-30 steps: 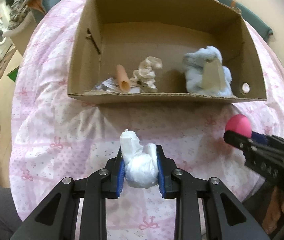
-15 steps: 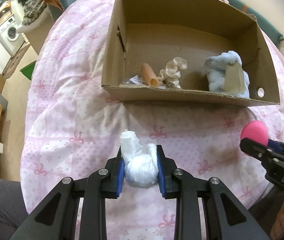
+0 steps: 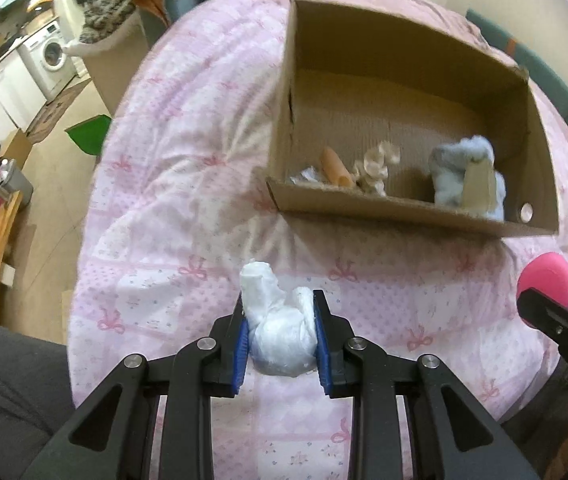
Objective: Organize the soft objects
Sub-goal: 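Carry the sock and sponge into the box and open both tools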
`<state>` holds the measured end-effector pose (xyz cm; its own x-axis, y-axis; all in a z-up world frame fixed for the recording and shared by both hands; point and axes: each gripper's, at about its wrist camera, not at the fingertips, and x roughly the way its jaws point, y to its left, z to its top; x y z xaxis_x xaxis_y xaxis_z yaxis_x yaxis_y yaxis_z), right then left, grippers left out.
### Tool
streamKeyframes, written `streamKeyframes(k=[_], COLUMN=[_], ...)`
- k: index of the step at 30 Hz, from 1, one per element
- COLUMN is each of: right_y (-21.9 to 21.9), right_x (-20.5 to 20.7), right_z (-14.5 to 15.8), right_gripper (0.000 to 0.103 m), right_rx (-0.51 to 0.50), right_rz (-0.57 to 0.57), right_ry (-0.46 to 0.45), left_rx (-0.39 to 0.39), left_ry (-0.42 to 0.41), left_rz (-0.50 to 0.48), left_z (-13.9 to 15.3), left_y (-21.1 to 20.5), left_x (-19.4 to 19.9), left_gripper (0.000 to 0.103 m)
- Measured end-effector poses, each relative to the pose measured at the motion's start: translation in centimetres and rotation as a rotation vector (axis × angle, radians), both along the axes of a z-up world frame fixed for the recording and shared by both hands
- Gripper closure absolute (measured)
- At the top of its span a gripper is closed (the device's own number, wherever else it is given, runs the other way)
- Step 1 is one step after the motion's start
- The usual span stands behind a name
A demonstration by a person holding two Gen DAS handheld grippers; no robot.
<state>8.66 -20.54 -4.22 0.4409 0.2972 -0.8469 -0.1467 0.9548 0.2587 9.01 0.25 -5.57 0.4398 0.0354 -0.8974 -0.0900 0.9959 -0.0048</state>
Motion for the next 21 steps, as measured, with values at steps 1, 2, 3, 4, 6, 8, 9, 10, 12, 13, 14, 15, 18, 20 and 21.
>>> streamKeyframes(k=[1, 2, 3, 4, 6, 8, 9, 10, 12, 13, 14, 15, 18, 20, 21], right_y=[0.0, 0.0, -0.1, -0.1, -0.3, -0.5, -0.6, -0.5, -0.7, -0.6, -0.7, -0.7, -0.4, 0.0, 0.1], right_x=[-0.2, -0.3, -0.4, -0.5, -0.6, -0.7, -0.6, -0.4, -0.2, -0.1, 0.1, 0.4, 1.3, 2.3, 3.0], right_z=[0.5, 1.0, 1.6, 2.1, 3.3, 4.6, 5.2, 5.7, 6.5, 6.9, 7.3, 7.7, 8.6, 8.9, 9.0], right_gripper=[0.058, 0.058, 0.058, 0.058, 0.058, 0.058, 0.058, 0.058, 0.058, 0.058, 0.058, 0.058, 0.058, 0.058, 0.058], right_rx=[-0.006, -0.012, -0.013, -0.012, -0.002, 0.016, 0.022, 0.027, 0.042, 0.046, 0.052, 0.058, 0.051, 0.042, 0.039], right_rz=[-0.002, -0.006, -0.008, -0.010, -0.017, -0.021, -0.024, -0.027, -0.031, -0.033, -0.034, -0.031, -0.014, 0.001, 0.007], right_ry=[-0.025, -0.050, -0.076, -0.097, -0.141, -0.178, -0.195, -0.210, -0.231, -0.240, -0.248, -0.256, -0.277, -0.281, -0.279], left_rx=[-0.003, -0.002, -0.001, 0.001, 0.007, 0.017, 0.022, 0.021, 0.014, 0.012, 0.007, 0.004, 0.004, 0.009, 0.014], left_ry=[-0.014, -0.031, -0.042, -0.058, -0.085, -0.110, -0.116, -0.121, -0.132, -0.138, -0.146, -0.153, -0.174, -0.192, -0.203], left_rz=[0.008, 0.013, 0.017, 0.022, 0.023, 0.015, 0.012, 0.009, 0.009, 0.009, 0.008, 0.010, 0.008, -0.005, -0.013], left_z=[0.5, 1.2, 1.7, 2.4, 3.5, 4.6, 5.0, 5.4, 6.3, 6.6, 7.2, 7.5, 8.6, 9.3, 9.7], left_y=[0.1, 0.2, 0.3, 0.4, 0.6, 0.6, 0.6, 0.7, 0.9, 1.0, 1.1, 1.1, 1.1, 0.9, 0.7], left_x=[-0.1, -0.3, -0.4, -0.5, -0.5, -0.4, -0.4, -0.2, 0.1, 0.3, 0.6, 0.9, 1.9, 2.9, 3.5], left_gripper=[0.078, 0.078, 0.078, 0.078, 0.078, 0.078, 0.078, 0.078, 0.078, 0.078, 0.078, 0.078, 0.078, 0.078, 0.078])
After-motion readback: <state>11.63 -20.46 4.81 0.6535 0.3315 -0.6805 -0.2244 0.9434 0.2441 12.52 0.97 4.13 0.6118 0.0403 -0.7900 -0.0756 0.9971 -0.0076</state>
